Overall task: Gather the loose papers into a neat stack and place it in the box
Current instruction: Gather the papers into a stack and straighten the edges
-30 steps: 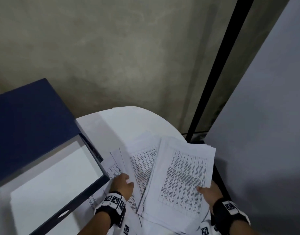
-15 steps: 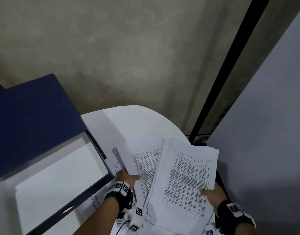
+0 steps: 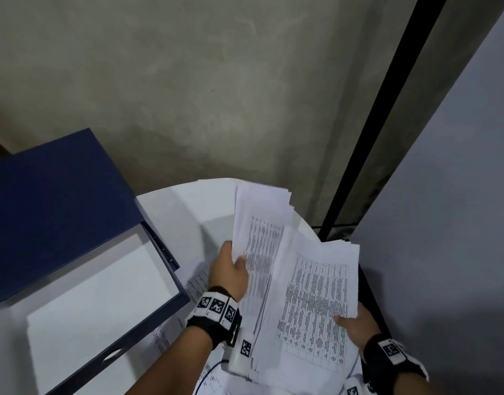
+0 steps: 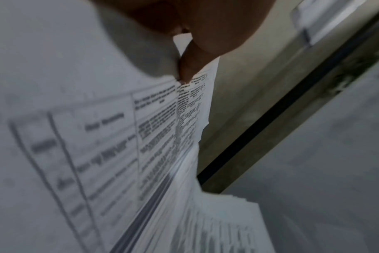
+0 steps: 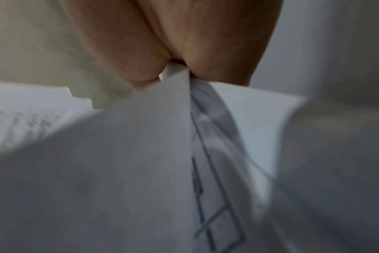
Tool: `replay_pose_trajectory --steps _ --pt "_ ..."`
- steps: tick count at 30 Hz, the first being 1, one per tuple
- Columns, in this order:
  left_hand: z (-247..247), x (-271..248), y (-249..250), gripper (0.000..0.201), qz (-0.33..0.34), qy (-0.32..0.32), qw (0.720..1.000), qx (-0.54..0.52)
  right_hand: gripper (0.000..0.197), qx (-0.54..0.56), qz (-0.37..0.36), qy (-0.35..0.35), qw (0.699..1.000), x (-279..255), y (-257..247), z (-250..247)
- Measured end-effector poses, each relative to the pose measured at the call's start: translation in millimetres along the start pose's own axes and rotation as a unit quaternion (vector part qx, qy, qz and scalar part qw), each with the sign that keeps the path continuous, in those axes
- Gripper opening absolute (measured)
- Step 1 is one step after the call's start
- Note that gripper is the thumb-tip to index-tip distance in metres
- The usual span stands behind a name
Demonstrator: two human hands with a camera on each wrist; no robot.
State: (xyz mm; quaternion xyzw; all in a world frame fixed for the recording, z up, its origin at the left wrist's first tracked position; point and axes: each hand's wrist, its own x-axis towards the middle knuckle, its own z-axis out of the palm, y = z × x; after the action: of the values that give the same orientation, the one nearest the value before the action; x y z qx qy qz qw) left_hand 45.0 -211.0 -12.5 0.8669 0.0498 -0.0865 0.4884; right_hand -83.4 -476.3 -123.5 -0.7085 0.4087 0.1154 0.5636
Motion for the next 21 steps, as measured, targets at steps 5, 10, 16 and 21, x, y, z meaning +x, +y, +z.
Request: replay_pose_trajectory --steps 5,10,16,21 --pt "-33 -1 63 0.017 0.155 0.045 0.983 -0.092 0.047 -0.014 -0.026 -0.024 0.999 -5 -12 -1" --pt "-35 0 78 0.024 0.132 0.035 0.956 -0.258 0.052 0.014 -0.03 -0.04 0.999 2 -15 -3" --pt "20 -6 7 0.032 -0.1 -0.034 0.978 -0.178 0.064 0.276 0.1 -0.151 0.944 -1 -32 -21" --pt "37 -30 -40 0.049 -0.152 -0.125 0.98 0.012 0.062 0.273 0.084 -0.192 0.939 5 -29 -17"
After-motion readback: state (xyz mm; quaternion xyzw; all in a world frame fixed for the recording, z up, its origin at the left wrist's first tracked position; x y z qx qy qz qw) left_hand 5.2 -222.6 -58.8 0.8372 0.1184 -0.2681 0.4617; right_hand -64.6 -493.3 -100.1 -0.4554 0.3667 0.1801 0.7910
